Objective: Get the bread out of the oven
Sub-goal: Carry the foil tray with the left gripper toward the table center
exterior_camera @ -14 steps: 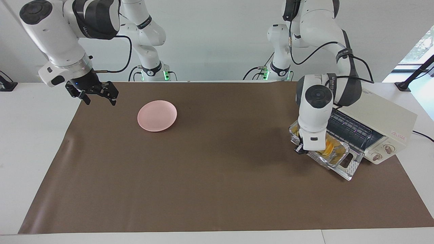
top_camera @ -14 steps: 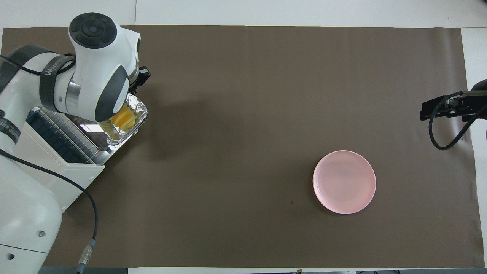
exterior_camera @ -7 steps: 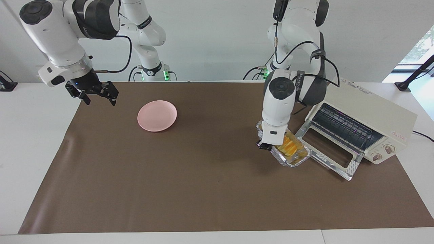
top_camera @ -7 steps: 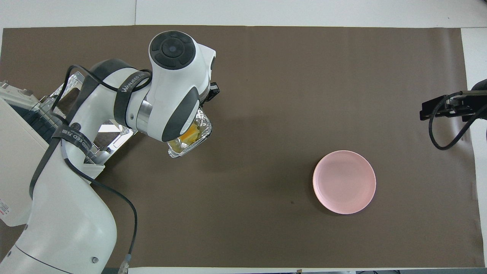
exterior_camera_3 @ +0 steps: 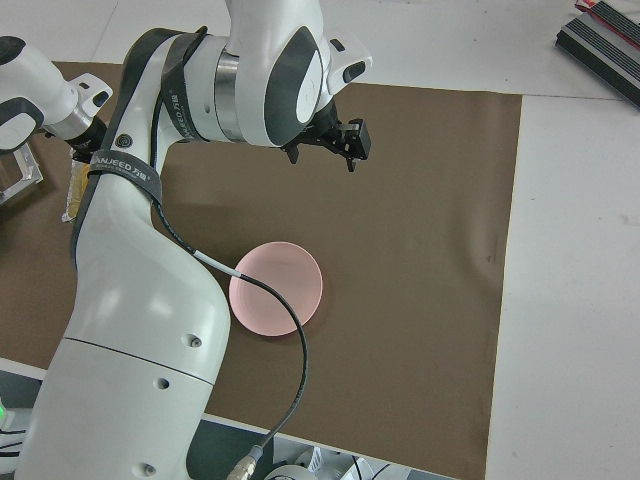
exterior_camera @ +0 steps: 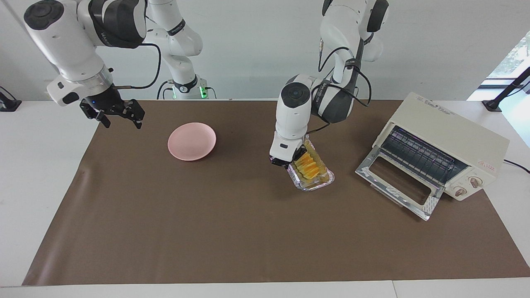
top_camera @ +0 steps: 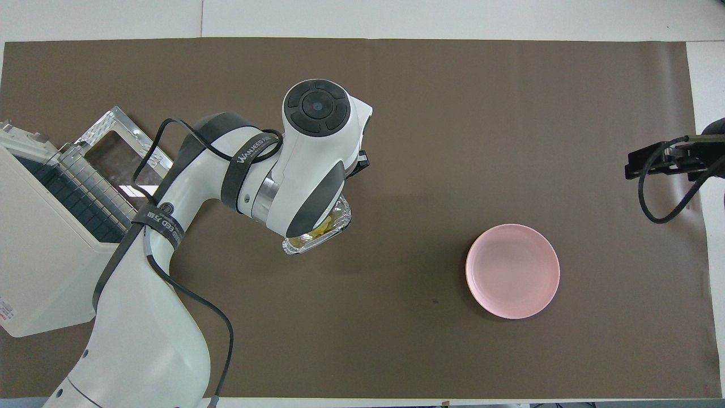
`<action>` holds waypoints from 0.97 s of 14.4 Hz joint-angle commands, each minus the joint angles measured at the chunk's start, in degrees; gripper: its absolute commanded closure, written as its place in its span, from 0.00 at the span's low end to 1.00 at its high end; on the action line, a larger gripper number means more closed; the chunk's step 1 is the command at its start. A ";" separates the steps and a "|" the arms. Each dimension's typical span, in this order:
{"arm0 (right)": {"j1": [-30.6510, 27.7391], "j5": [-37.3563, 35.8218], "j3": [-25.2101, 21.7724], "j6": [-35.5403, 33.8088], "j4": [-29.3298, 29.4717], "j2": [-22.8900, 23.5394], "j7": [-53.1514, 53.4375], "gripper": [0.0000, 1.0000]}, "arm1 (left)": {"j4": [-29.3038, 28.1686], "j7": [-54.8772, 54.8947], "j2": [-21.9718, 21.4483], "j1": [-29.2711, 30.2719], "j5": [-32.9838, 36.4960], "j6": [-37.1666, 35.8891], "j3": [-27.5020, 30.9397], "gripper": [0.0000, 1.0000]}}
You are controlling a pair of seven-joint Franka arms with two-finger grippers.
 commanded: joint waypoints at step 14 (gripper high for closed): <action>-0.30 -0.95 0.41 -0.38 -0.91 -0.90 0.28 0.00 | -13.71 17.29 -4.14 -9.19 2.23 10.13 1.18 1.00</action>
